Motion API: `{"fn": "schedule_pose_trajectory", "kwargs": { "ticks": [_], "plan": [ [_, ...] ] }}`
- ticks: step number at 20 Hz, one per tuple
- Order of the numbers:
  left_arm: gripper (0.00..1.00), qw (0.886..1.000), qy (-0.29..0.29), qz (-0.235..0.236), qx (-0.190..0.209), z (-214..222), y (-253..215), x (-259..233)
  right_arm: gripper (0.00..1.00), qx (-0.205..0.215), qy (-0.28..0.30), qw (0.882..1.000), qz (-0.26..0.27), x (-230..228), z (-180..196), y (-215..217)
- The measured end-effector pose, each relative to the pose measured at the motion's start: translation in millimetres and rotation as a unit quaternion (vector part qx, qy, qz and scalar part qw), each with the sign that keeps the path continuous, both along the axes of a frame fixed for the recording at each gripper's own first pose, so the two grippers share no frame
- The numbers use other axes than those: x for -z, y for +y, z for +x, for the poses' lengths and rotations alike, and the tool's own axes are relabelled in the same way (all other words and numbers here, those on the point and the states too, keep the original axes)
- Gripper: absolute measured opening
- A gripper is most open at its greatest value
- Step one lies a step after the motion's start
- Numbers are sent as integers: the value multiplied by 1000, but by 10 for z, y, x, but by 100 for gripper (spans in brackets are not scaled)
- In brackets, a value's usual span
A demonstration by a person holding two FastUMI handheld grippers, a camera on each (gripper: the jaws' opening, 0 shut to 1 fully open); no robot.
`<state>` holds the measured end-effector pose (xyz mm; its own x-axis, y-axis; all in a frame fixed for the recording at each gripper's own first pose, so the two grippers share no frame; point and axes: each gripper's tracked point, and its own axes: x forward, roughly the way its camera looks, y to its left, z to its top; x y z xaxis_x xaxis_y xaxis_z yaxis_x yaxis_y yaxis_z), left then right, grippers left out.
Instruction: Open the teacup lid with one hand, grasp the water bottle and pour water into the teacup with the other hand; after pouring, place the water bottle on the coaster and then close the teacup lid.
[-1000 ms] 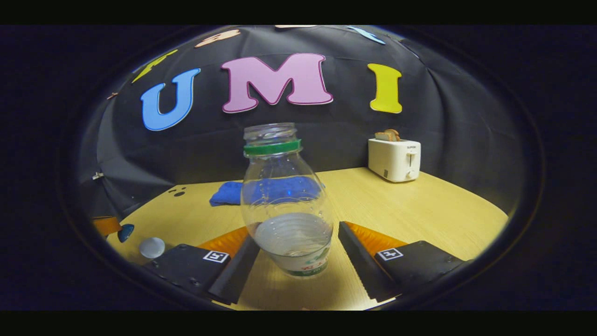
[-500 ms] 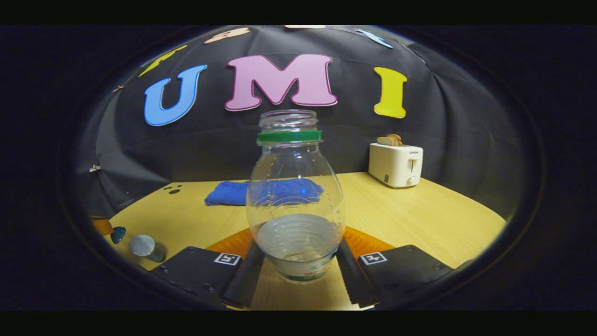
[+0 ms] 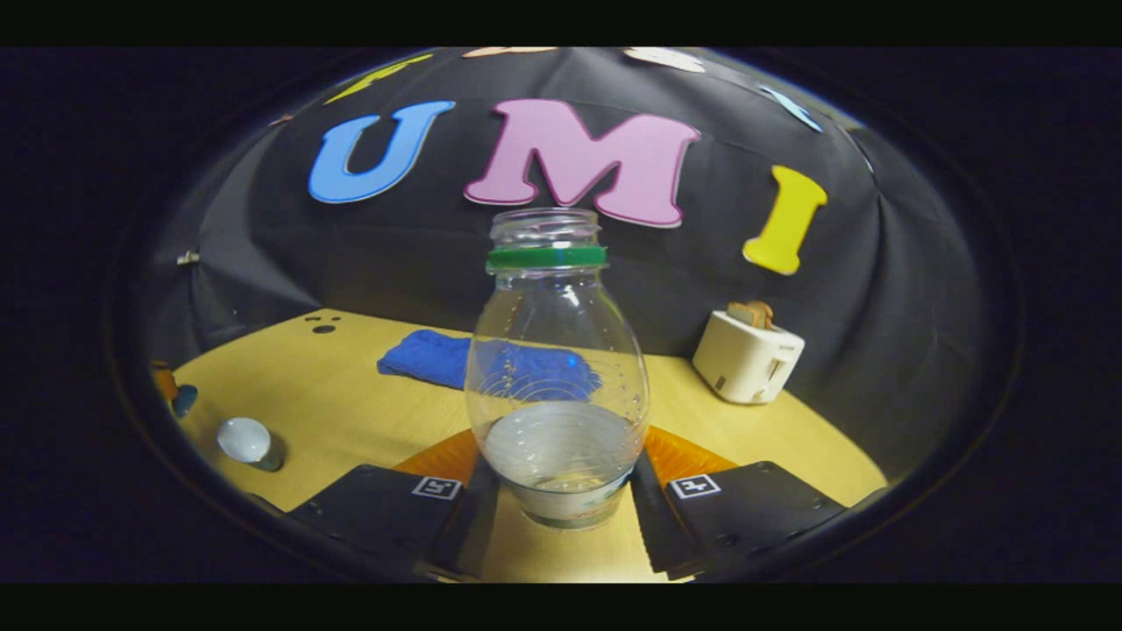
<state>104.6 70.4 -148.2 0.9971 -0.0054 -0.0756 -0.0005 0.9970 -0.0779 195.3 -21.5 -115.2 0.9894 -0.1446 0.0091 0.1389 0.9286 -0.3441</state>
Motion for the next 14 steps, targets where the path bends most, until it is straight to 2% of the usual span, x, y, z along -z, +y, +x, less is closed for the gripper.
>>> {"fn": "schedule_pose_trajectory", "kwargs": {
  "ticks": [2, 7, 8, 11, 14],
  "plan": [
    [26, 1000, -11, -13, -5, -61, 72, -48, 71, -8, 3, 998, -57, -87, 36, 104],
    [22, 999, -19, -21, -24, -165, 344, -118, 71, -42, 2, 983, -181, -79, 151, 532],
    [25, 999, -21, -20, -29, -179, 420, -117, 71, -52, 5, 978, -203, -26, 164, 628],
    [25, 999, -25, -14, -46, -251, 656, -131, 71, -72, 13, 963, -258, 146, 193, 843],
    [26, 998, -26, -17, -61, -336, 859, -122, 71, -72, 17, 949, -305, 286, 179, 999]
  ]
}}
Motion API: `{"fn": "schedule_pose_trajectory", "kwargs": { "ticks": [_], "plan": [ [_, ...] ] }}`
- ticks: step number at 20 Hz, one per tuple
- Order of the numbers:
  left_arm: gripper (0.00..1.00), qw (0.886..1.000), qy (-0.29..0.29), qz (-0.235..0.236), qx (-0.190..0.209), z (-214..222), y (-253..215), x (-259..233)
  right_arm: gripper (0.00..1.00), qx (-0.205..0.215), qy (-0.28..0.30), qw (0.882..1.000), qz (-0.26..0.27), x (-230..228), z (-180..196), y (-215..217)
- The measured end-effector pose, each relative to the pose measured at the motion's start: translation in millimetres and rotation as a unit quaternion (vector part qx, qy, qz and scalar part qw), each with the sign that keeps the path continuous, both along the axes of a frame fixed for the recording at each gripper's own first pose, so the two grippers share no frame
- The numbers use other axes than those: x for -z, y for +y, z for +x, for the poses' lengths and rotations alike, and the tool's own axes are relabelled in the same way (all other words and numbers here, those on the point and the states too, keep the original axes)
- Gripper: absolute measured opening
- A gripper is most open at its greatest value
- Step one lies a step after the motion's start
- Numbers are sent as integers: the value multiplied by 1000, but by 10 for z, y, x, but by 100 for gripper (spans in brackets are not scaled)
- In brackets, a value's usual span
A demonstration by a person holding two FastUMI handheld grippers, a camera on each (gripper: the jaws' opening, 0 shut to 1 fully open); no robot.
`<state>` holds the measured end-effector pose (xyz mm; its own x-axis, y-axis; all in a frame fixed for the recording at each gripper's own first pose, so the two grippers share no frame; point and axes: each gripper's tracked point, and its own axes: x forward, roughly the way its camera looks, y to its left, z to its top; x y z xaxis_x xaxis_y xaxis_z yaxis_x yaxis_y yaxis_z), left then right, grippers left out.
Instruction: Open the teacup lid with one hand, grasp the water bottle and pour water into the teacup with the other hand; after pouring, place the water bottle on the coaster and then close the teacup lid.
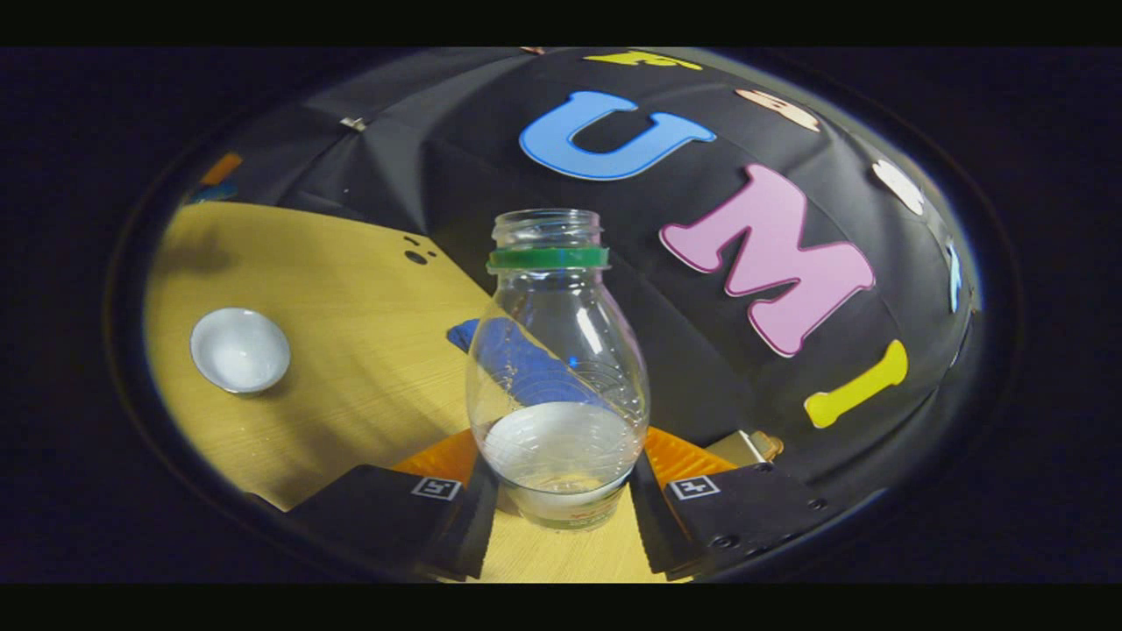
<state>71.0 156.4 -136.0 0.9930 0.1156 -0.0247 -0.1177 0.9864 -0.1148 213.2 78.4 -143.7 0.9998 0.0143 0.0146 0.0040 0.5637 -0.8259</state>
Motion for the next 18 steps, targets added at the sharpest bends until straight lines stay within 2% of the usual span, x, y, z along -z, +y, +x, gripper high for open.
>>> {"fn": "schedule_pose_trajectory", "kwargs": {
  "ticks": [2, 3, 5, 6, 8, 10, 12, 13, 14, 16, 17, 18],
  "plan": [
    [29, 1000, 1, -4, -9, -38, 117, 42, 74, 1, -6, 999, -34, 55, 20, 78],
    [29, 1000, 3, -7, -12, -61, 163, 61, 70, -1, -12, 998, -54, 60, 30, 125],
    [22, 1000, 7, -12, -14, -98, 206, 122, 71, -9, -18, 996, -93, 74, 41, 206],
    [22, 1000, 9, -13, -13, -102, 218, 160, 70, -15, -19, 994, -107, 81, 25, 206],
    [26, 1000, 13, -14, -9, -121, 224, 204, 70, -25, -19, 991, -131, 140, -3, 246],
    [22, 1000, 15, -13, -4, -117, 231, 236, 70, -28, -13, 988, -153, 200, -7, 288],
    [26, 1000, 15, -14, -1, -106, 249, 250, 70, -34, -13, 984, -173, 263, 8, 308],
    [22, 1000, 15, -17, 0, -101, 257, 247, 70, -33, -17, 982, -185, 287, 27, 313],
    [25, 1000, 13, -20, 2, -94, 263, 240, 71, -35, -20, 979, -199, 329, 51, 341],
    [22, 1000, 12, -21, 3, -84, 275, 259, 70, -38, -25, 973, -227, 363, 77, 367],
    [22, 1000, 13, -21, 3, -86, 284, 260, 67, -41, -27, 970, -239, 386, 90, 386],
    [26, 1000, 13, -21, 4, -76, 294, 276, 70, -44, -29, 966, -252, 403, 91, 407]
  ]
}}
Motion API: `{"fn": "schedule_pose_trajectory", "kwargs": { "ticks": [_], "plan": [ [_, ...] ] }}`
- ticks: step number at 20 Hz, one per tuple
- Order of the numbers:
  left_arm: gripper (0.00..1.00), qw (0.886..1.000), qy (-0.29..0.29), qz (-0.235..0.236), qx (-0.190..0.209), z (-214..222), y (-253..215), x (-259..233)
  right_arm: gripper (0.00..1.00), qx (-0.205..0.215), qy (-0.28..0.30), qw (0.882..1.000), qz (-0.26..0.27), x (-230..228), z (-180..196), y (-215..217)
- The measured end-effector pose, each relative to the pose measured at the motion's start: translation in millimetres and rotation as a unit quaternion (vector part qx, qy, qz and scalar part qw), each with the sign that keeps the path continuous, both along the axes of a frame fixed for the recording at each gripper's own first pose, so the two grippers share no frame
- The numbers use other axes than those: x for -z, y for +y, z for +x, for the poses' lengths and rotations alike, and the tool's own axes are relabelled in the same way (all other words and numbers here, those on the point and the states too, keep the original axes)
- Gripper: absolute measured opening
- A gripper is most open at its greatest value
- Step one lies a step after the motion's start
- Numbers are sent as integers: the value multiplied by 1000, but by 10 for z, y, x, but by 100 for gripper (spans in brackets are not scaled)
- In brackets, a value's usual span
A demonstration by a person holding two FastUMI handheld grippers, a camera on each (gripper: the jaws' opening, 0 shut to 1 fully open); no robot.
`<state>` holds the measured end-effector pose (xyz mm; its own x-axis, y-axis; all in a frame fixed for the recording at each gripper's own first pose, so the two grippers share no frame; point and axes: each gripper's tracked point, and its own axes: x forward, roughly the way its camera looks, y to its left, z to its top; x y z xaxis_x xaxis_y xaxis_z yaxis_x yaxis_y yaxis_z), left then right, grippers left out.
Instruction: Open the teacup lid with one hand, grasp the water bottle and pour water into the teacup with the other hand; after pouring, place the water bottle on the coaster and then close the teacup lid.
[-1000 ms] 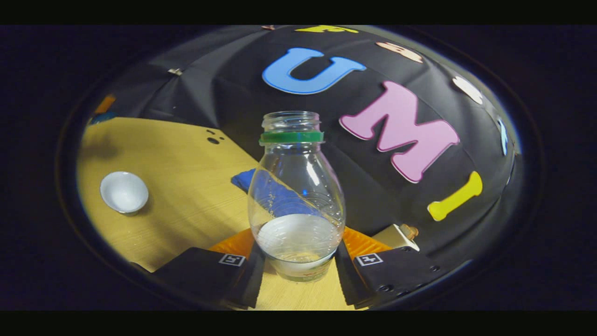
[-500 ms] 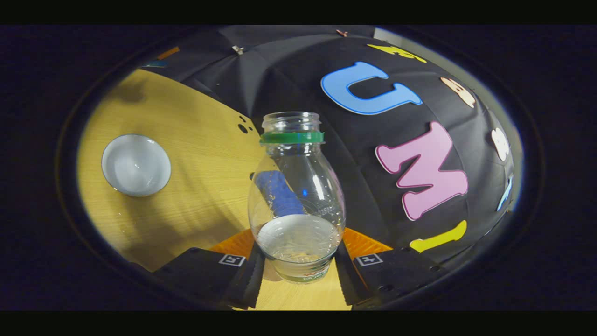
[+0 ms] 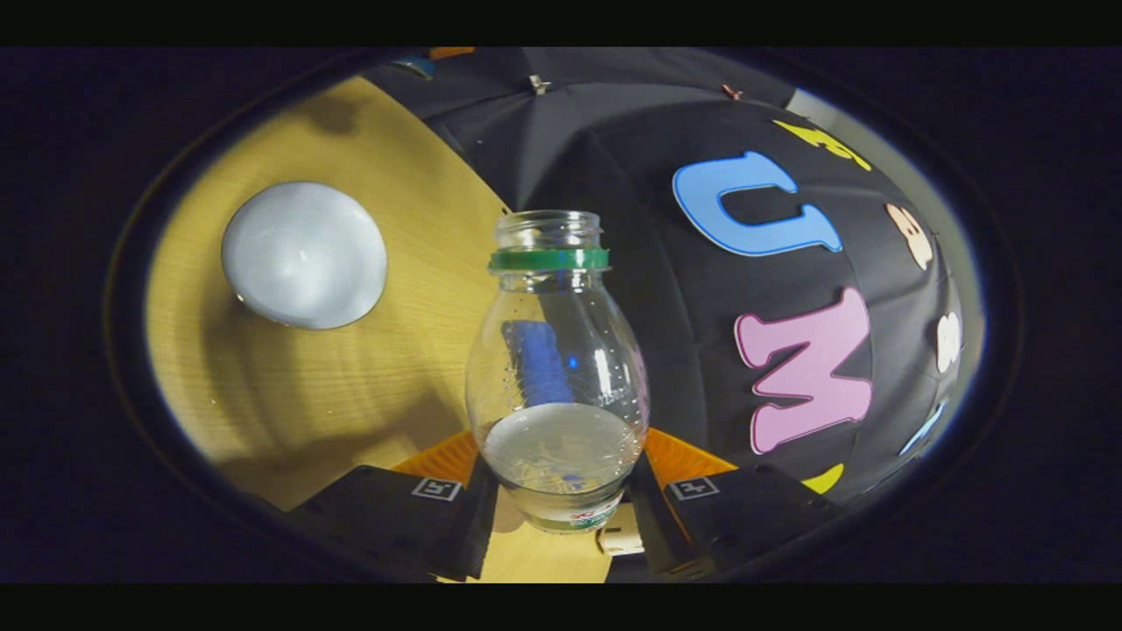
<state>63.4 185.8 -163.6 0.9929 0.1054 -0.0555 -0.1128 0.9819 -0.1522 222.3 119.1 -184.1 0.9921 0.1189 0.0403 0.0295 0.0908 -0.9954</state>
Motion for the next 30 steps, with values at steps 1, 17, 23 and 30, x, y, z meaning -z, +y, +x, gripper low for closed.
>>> {"fn": "schedule_pose_trajectory", "kwargs": {
  "ticks": [1, 17, 23, 30],
  "plan": [
    [22, 1000, 1, 0, 1, -3, 1, 14, 70, -6, -5, 1000, -13, 3, -8, 26],
    [26, 1000, 13, -6, 13, -44, -42, 154, 70, -58, -16, 988, -139, 213, 99, 177],
    [26, 1000, 16, -10, 14, -55, -65, 173, 70, -77, -20, 982, -170, 261, 113, 244],
    [22, 1000, 15, -23, 7, -74, -57, 170, 70, -96, -36, 974, -201, 221, 127, 295]
  ]
}}
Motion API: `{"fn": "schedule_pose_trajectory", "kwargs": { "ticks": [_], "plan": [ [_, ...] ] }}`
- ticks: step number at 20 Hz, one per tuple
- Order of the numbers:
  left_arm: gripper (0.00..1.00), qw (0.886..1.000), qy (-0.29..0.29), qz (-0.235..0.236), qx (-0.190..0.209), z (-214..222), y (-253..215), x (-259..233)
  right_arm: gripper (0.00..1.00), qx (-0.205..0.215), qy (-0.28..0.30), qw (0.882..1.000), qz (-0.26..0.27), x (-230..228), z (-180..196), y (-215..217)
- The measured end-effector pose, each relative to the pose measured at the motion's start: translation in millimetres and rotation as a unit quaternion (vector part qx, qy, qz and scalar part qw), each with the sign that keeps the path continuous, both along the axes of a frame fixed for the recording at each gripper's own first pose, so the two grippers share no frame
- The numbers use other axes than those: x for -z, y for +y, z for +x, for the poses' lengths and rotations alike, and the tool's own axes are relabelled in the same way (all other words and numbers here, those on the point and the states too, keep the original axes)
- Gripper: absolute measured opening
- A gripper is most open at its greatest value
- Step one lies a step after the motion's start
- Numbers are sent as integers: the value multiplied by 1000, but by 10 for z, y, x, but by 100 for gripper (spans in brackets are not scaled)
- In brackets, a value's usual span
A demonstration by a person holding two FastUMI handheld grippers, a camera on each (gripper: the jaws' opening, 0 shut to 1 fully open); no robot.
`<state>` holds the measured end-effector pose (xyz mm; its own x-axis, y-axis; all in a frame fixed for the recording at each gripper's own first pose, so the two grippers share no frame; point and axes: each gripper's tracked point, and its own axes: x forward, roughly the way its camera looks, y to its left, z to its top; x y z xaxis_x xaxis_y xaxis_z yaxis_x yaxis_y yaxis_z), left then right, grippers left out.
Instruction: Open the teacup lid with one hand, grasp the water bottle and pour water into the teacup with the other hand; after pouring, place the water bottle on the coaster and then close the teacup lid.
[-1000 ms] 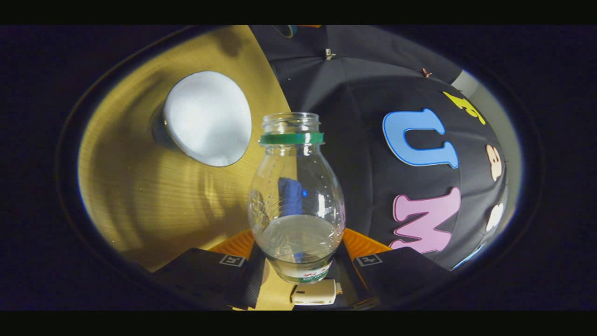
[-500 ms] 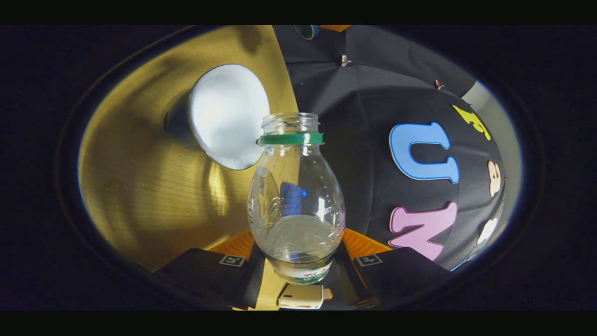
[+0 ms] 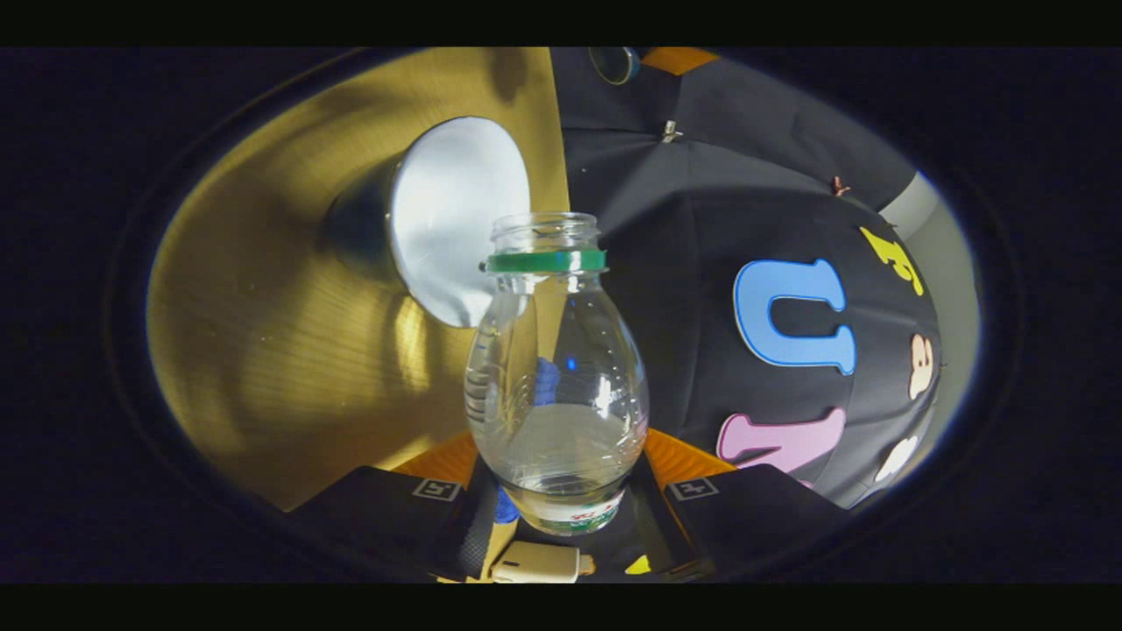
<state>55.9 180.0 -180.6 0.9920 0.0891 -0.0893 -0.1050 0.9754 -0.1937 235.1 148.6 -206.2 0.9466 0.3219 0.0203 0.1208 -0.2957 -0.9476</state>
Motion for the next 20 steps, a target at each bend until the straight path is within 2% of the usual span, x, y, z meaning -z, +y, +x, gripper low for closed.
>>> {"fn": "schedule_pose_trajectory", "kwargs": {
  "ticks": [1, 4, 6, 7, 8, 9, 10, 12, 13, 14, 17, 18, 20],
  "plan": [
    [26, 1000, 0, 2, 0, 8, -6, 2, 70, -1, 0, 1000, -3, -1, 18, -2],
    [22, 1000, -1, 3, 4, 14, -34, -11, 70, -12, -1, 1000, -19, -10, 26, 33],
    [26, 1000, -1, 2, 4, 19, -39, -6, 70, -23, -5, 999, -30, -23, 32, 75],
    [22, 1000, -1, 0, 3, 11, -38, -14, 70, -27, -5, 999, -33, -27, 28, 88],
    [25, 1000, -1, -1, 4, 18, -39, -13, 70, -28, -6, 999, -37, -36, 42, 91],
    [26, 1000, -1, -3, 4, 17, -45, -16, 73, -29, -8, 999, -39, -47, 42, 81],
    [22, 1000, -2, -2, 5, 24, -45, -7, 70, -29, -7, 999, -40, -44, 54, 91],
    [25, 1000, -2, 1, 5, 15, -50, -14, 70, -31, -9, 998, -45, -55, 61, 101],
    [22, 1000, -3, 1, 6, 12, -49, -6, 67, -32, -11, 998, -48, -64, 56, 106],
    [25, 1000, -3, 1, 6, 11, -45, -5, 70, -33, -12, 998, -50, -64, 71, 105],
    [25, 1000, -3, -3, 4, -5, -49, -1, 70, -36, -22, 997, -57, -106, 81, 120],
    [22, 1000, -3, -4, 4, -16, -51, -3, 70, -38, -27, 997, -58, -108, 63, 113],
    [29, 1000, -1, -5, 5, -22, -61, 7, 70, -37, -32, 997, -60, -115, 79, 104]
  ]
}}
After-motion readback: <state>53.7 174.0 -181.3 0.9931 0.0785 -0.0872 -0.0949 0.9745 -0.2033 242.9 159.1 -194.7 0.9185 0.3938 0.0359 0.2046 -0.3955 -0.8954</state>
